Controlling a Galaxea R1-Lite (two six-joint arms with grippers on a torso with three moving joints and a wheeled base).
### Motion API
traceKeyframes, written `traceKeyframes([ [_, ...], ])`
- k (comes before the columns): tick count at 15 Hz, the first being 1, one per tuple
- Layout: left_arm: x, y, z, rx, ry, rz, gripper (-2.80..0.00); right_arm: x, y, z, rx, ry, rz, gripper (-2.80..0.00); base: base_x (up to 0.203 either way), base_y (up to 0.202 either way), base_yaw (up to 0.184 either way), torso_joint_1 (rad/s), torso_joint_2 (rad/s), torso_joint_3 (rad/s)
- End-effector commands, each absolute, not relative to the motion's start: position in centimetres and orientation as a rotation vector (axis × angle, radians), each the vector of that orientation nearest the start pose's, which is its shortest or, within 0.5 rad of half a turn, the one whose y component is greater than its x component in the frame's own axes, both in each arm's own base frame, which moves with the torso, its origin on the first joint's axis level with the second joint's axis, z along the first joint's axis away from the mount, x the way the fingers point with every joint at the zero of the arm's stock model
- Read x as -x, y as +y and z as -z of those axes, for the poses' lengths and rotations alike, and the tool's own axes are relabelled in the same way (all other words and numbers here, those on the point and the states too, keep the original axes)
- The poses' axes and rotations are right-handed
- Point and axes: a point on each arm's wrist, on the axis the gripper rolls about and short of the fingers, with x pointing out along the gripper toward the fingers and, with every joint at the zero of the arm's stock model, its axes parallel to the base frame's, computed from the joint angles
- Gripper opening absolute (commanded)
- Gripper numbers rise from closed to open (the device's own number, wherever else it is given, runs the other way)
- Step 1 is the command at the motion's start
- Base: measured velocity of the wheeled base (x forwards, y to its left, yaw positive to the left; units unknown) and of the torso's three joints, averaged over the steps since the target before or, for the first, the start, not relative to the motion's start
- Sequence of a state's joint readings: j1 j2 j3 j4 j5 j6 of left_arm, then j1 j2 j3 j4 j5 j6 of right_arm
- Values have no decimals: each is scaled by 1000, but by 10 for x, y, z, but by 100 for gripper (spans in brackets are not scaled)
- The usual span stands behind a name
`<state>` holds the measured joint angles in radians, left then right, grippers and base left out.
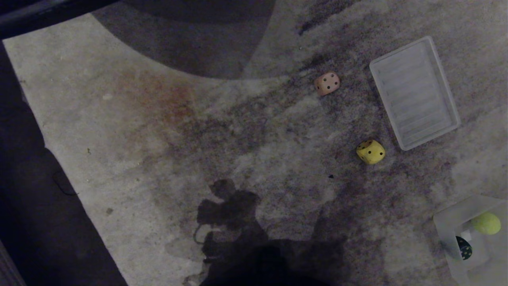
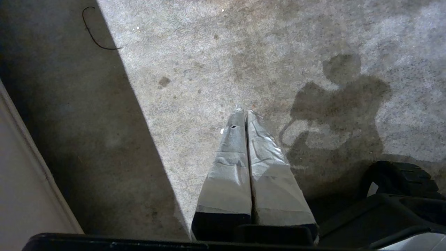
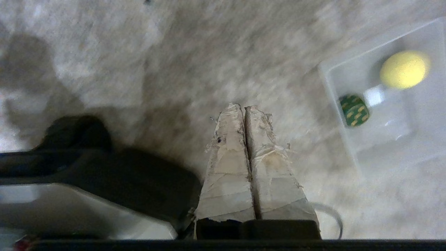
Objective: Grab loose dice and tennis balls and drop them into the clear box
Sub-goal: Pick up toys out of the box
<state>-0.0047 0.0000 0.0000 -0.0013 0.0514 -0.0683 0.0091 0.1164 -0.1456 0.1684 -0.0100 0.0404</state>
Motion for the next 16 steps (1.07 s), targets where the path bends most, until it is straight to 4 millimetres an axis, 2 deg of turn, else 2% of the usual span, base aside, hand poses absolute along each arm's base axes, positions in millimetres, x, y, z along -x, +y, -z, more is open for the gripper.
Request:
traceKeyframes([
  [1,23,1,-75,69,0,-48,-280,-9,0,-132,-54,322,11,-280,0,0,0,0,0,0],
  [3,23,1,-75,69,0,-48,-280,-46,0,-153,-75,417,17,-280,0,0,0,0,0,0],
  [6,23,1,-75,69,0,-48,-280,-113,8,-163,-141,500,27,-280,0,0,0,0,0,0],
  [8,23,1,-75,69,0,-48,-280,-158,17,-159,-174,505,31,-280,0,0,0,0,0,0],
  [10,23,1,-75,69,0,-48,-280,-195,28,-153,-208,484,22,-280,0,0,0,0,0,0],
  [14,23,1,-75,69,0,-48,-280,-248,50,-144,-277,449,-41,-280,0,0,0,0,0,0],
  [15,23,1,-75,69,0,-48,-280,-255,52,-143,-283,430,-52,0,0,0,0,0,0,0],
  [16,23,1,-75,69,0,-48,-280,-259,53,-141,-265,427,-57,0,0,0,0,0,0,0],
])
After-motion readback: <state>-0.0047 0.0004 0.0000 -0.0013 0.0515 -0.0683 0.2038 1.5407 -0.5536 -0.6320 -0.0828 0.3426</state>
